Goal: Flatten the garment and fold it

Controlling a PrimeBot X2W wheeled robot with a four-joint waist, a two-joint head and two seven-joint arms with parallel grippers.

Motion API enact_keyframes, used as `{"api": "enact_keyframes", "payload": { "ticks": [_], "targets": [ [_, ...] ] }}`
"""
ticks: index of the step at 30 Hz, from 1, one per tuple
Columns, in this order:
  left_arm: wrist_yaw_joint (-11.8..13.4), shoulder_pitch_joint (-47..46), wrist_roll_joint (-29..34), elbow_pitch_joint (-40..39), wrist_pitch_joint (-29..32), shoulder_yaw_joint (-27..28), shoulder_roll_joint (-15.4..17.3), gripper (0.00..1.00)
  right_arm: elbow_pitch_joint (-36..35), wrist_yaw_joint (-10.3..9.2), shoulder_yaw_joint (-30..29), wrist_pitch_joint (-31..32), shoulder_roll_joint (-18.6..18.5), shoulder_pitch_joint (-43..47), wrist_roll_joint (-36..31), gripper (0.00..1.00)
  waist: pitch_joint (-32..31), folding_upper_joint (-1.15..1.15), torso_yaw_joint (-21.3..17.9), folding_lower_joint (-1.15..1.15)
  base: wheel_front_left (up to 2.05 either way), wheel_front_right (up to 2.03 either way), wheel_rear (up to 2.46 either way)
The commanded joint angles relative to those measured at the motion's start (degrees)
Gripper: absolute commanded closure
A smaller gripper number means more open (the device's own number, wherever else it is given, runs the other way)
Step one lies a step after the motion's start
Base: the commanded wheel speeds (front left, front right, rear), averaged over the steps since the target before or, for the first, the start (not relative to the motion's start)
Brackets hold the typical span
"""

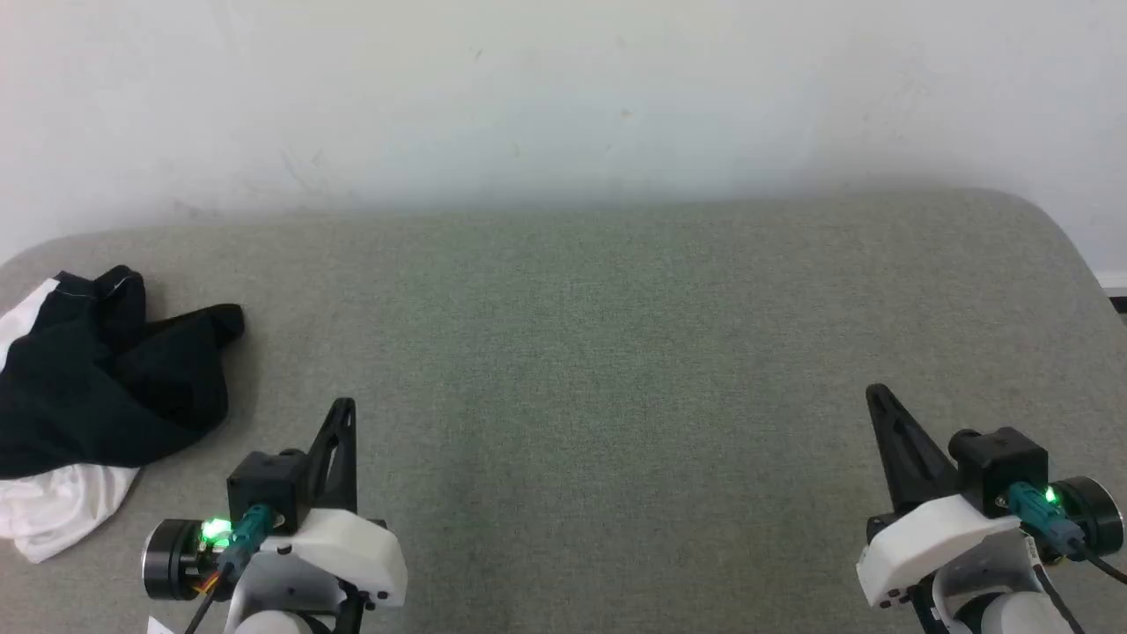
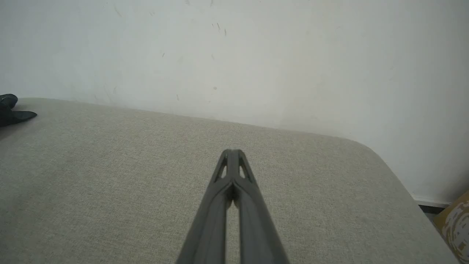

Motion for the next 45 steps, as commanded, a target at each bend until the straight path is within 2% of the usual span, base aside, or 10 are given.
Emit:
{"api": "enact_keyframes", "payload": {
  "ticks": [1, 34, 35, 45],
  "targets": [
    [0.4, 0.3, 0.4, -0.3, 0.0, 0.2, -0.2, 1.0, -0.4, -0.12, 0.0, 0.0, 0.2, -0.4, -0.4, 1.0, 0.0, 0.0, 0.0, 0.0, 0.0, 0.0, 0.0],
    [0.4, 0.3, 0.4, -0.3, 0.0, 0.2, -0.2, 1.0, -0.4, -0.12, 0.0, 0.0, 0.2, -0.4, -0.4, 1.0, 0.0, 0.0, 0.0, 0.0, 0.0, 0.0, 0.0],
    [0.0, 0.0, 0.0, 0.0, 0.0, 0.0, 0.0, 0.0, 0.0, 0.0, 0.0, 0.0, 0.0, 0.0, 0.0, 0.0, 0.0, 0.0, 0.0, 0.0, 0.0, 0.0, 0.0],
    [0.5, -0.2, -0.3, 0.6, -0.7, -0.6, 0.0, 0.0, 0.3, -0.01, -0.2, -0.5, 0.0, 0.0, 0.5, 0.0, 0.0, 0.0, 0.2, 0.0, 0.0, 0.0, 0.0]
  ]
}}
